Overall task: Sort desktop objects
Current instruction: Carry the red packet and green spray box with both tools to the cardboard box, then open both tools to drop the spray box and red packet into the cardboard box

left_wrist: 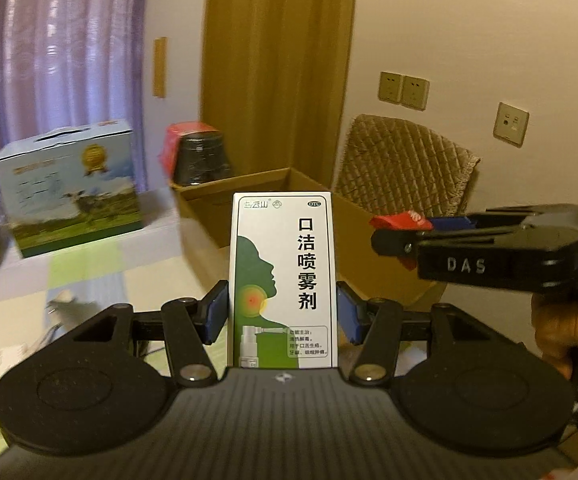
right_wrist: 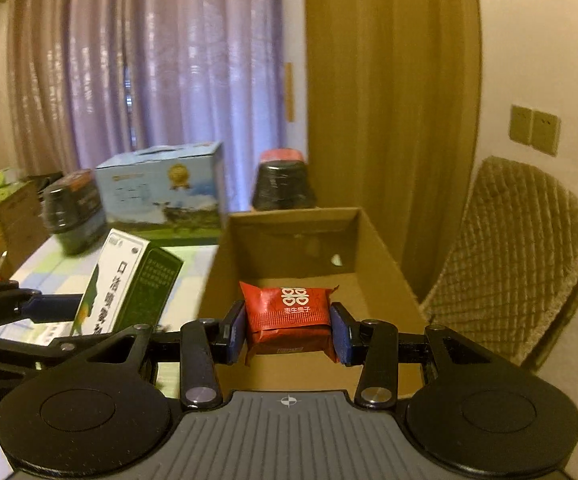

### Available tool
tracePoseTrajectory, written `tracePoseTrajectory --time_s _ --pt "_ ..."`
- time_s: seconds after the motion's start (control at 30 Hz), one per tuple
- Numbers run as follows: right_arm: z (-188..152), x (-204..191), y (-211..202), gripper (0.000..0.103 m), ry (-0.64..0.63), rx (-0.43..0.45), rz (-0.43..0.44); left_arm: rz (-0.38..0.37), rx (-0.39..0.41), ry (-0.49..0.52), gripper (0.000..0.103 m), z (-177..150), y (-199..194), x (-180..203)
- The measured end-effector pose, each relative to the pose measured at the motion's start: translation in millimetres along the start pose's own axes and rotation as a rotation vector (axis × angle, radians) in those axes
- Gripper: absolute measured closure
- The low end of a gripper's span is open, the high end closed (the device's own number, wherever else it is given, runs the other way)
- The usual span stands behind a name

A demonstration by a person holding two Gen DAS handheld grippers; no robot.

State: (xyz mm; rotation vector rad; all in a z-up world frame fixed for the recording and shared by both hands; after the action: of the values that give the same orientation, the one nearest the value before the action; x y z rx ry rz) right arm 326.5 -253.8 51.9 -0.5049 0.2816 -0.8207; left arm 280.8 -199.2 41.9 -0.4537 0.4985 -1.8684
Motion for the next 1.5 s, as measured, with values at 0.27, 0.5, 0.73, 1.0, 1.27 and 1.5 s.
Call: tracePoseTrajectory --time_s 0.27,0.5,0.73,1.0,1.27,1.5 --pt "-4 41 20 0.062 0.031 -0.015 -0.044 -0.039 -0.028 0.013 0.052 9 54 14" --pt "-7 57 38 0.062 0.046 -0.032 -0.056 -0.073 -0.024 -0.013 0.052 13 68 13" --pt "-10 52 44 0.062 0.054 -0.048 -0.041 -0.015 -0.002 -0.037 0.048 16 51 -11" --pt "-2 43 43 0.038 0.073 -0.025 -0.023 0.012 -0.003 -0.051 0.044 10 36 -32" --pt "12 32 30 0.035 0.077 0.013 -0.027 0.049 0.003 -0.057 0.04 5 17 -54" --pt "27 1 9 0.031 0.075 0.047 0.024 0.109 0.013 -0.065 0.034 -3 -13 -88"
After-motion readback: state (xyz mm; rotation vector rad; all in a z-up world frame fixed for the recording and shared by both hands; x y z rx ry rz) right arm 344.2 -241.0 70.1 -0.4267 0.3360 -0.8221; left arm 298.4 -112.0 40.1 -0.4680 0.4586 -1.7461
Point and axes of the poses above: each gripper's, at about its wrist camera, not at the fingertips, and y roughly the way its jaws point, x to its right, z to its top, the point moved 9 cm from there along y, roughly the way its jaws point, and after that the axes turned 3 degrees about -x, right-handed, at the moved point
